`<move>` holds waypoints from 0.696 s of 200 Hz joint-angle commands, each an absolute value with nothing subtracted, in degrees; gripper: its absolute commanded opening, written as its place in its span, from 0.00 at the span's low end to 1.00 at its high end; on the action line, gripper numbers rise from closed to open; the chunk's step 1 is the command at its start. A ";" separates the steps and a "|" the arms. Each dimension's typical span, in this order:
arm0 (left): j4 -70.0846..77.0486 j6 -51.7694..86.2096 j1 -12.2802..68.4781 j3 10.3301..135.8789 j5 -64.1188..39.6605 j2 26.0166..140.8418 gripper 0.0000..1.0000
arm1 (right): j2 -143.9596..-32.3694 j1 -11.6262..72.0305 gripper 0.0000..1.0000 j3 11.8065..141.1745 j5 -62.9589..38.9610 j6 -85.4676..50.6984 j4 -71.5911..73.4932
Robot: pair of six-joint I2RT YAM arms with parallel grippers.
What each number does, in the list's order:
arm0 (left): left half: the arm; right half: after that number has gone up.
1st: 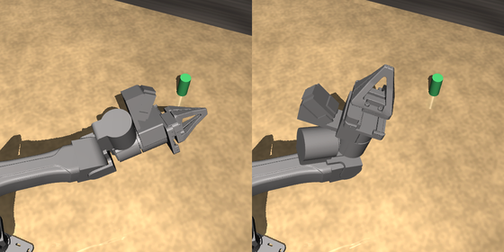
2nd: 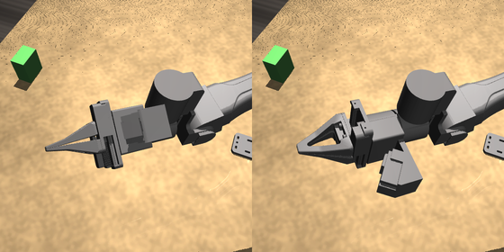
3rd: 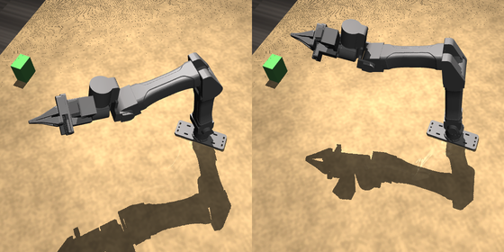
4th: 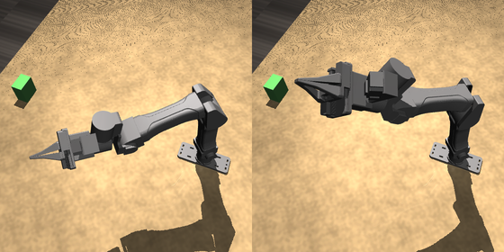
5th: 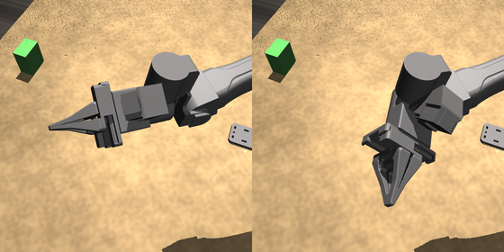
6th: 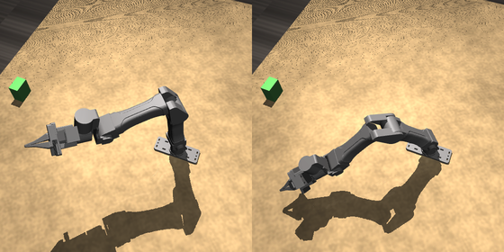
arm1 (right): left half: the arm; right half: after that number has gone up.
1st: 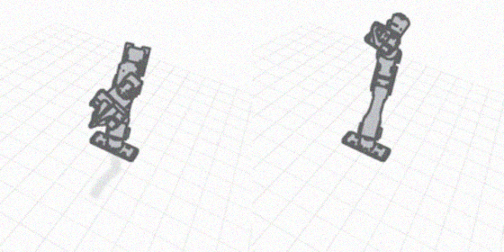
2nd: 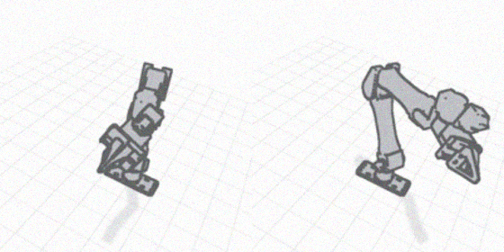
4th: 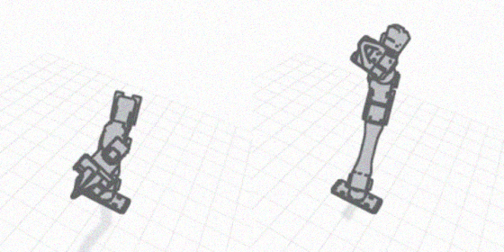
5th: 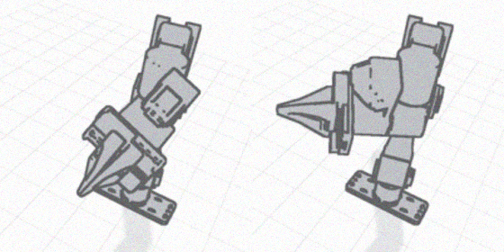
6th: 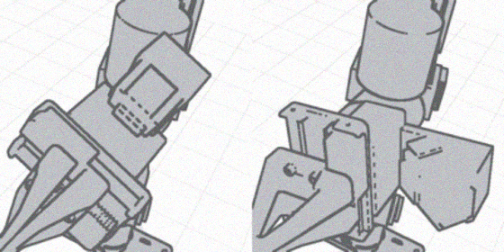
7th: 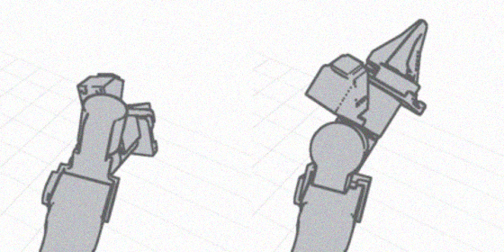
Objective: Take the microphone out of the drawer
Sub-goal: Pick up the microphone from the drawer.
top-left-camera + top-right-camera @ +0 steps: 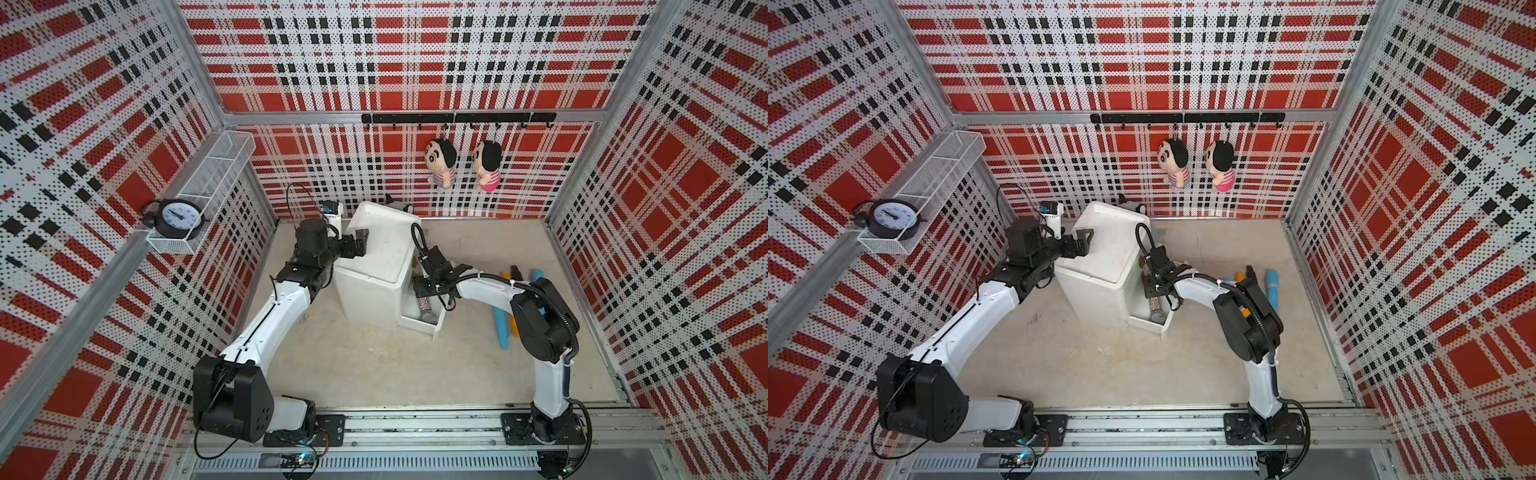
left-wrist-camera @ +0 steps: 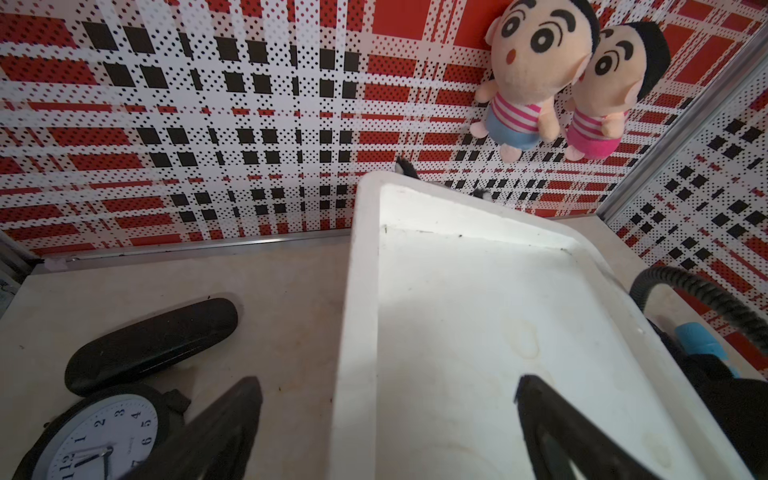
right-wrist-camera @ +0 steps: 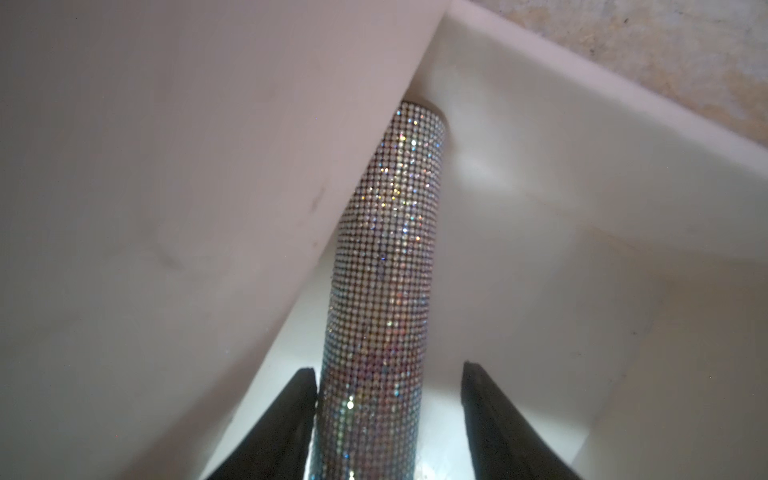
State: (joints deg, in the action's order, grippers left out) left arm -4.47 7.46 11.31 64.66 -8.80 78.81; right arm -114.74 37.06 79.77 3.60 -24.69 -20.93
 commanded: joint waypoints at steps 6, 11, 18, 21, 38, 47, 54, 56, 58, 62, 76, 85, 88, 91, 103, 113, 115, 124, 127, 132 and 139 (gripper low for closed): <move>-7.12 8.12 11.03 63.81 -9.84 79.02 0.98 | -118.52 37.71 0.59 81.28 3.69 -23.08 -25.39; -7.12 8.15 11.02 63.81 -9.84 79.04 0.98 | -118.40 37.71 0.58 81.22 3.69 -23.16 -25.40; -7.12 8.16 10.96 63.73 -9.84 78.96 0.98 | -118.22 37.71 0.57 80.89 3.63 -23.25 -25.16; -7.12 8.16 10.91 63.72 -9.84 78.93 0.98 | -118.07 37.71 0.57 80.80 3.61 -23.27 -25.07; -7.07 8.10 10.90 63.55 -9.85 78.84 0.98 | -117.39 37.71 0.56 80.18 3.60 -23.45 -24.85; -7.06 8.26 10.90 63.53 -9.93 78.81 0.98 | -117.04 37.72 0.55 79.92 3.63 -23.55 -24.79; -7.04 8.22 10.92 63.57 -10.03 78.84 0.98 | -116.90 37.76 0.52 79.82 3.67 -23.53 -24.76; -7.03 8.29 10.90 63.55 -10.09 78.77 0.98 | -116.83 37.72 0.51 79.76 3.66 -23.55 -24.78; -7.03 8.29 10.90 63.50 -10.04 78.76 0.98 | -116.77 37.71 0.51 79.73 3.73 -23.60 -24.78; -7.03 8.35 10.94 63.46 -10.10 78.74 0.98 | -116.66 37.75 0.50 79.65 3.90 -23.71 -24.82; -6.94 8.32 10.90 63.46 -10.19 78.75 0.98 | -116.32 37.71 0.49 79.11 3.87 -23.86 -24.36; -6.94 8.44 10.90 63.51 -10.40 78.75 0.98 | -116.32 37.71 0.43 79.15 3.91 -23.98 -24.47; -6.94 8.44 10.90 63.46 -10.42 78.75 0.98 | -116.37 37.71 0.40 79.23 4.07 -24.07 -24.58; -6.88 8.44 10.90 63.48 -10.41 78.79 0.98 | -116.37 37.76 0.38 79.27 4.12 -24.20 -24.68; -6.86 8.48 10.95 63.48 -10.46 78.84 0.98 | -116.46 37.71 0.35 79.23 4.38 -24.51 -24.79; -6.85 8.51 10.93 63.46 -10.48 78.84 0.98 | -116.58 37.71 0.40 79.28 4.52 -24.99 -24.70; -6.86 8.48 10.91 63.48 -10.46 78.86 0.98 | -116.55 37.75 0.41 79.28 4.56 -25.09 -24.65; -6.78 8.49 10.92 63.37 -10.46 78.72 0.98 | -116.59 37.71 0.50 79.19 4.63 -25.41 -24.40; -6.77 8.58 10.90 63.37 -10.46 78.75 0.98 | -116.63 37.71 0.53 79.15 4.65 -25.41 -24.35; -6.77 8.60 10.98 63.37 -10.46 78.74 0.98 | -116.83 37.71 0.55 79.14 4.66 -25.49 -24.17; -6.77 8.58 11.04 63.37 -10.46 78.84 0.98 | -116.94 37.71 0.58 79.28 4.64 -25.51 -24.09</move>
